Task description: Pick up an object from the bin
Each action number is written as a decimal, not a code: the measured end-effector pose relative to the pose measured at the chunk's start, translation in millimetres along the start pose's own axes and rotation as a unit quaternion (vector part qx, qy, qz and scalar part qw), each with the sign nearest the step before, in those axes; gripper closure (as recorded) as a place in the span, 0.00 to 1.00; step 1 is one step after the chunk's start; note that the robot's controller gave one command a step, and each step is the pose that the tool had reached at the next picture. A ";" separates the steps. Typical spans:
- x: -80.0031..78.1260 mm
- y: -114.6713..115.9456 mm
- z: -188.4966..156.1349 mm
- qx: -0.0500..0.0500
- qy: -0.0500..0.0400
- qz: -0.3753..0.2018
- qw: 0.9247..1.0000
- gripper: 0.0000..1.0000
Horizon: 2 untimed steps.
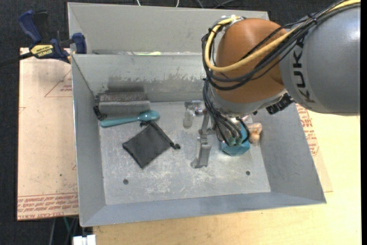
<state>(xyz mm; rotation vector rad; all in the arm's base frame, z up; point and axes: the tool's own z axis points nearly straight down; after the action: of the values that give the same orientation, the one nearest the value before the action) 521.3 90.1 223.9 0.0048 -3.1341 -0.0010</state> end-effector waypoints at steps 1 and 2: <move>-1.5 -0.5 -4.3 0.000 -0.004 0.001 1.000 0.00; -11.3 35.3 66.0 -0.002 -0.006 0.008 1.000 0.00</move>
Offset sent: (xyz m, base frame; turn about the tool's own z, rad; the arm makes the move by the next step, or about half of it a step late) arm 0.0118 0.0465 -0.0922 0.0211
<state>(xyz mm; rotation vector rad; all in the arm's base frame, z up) 532.0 125.5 157.9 -0.0196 -3.1460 -0.0062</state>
